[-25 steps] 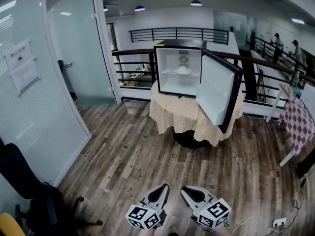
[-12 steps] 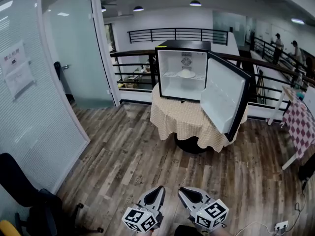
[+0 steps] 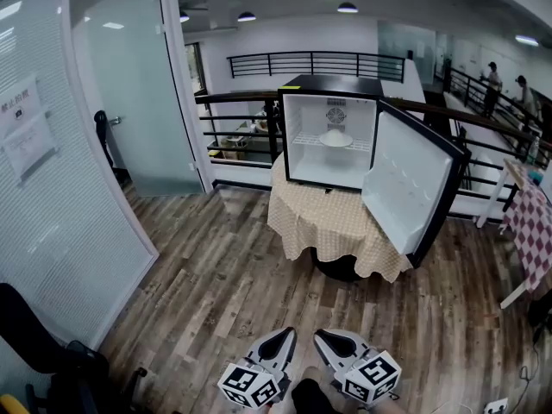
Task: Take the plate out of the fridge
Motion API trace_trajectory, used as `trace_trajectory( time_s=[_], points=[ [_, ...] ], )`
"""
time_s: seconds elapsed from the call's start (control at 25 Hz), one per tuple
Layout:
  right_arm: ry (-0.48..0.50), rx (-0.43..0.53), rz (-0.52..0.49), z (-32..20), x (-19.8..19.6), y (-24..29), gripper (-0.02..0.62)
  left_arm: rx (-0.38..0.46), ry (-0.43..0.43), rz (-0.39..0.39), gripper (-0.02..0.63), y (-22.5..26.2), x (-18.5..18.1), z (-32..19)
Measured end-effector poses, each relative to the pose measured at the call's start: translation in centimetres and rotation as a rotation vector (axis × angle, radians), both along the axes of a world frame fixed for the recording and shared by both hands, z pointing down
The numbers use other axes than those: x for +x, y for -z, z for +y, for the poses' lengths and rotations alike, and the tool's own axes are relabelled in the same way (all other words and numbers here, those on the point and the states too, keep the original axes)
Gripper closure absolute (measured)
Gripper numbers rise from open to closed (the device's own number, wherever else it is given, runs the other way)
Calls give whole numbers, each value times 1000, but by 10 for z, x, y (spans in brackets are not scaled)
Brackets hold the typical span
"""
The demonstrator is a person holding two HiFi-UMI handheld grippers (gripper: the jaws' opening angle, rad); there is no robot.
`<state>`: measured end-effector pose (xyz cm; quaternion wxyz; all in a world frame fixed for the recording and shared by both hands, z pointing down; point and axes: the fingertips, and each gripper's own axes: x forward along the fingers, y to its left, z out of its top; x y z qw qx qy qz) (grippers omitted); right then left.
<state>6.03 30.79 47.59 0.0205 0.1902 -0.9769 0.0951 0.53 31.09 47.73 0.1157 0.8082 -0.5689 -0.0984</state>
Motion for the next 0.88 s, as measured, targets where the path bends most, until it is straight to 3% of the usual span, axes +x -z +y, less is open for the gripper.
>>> trace_trajectory(
  time_s=[0.88],
  points=[
    [6,-22,-54,-179,-85,13,555,-17,-39,-20,598,9,-67,-189]
  ],
)
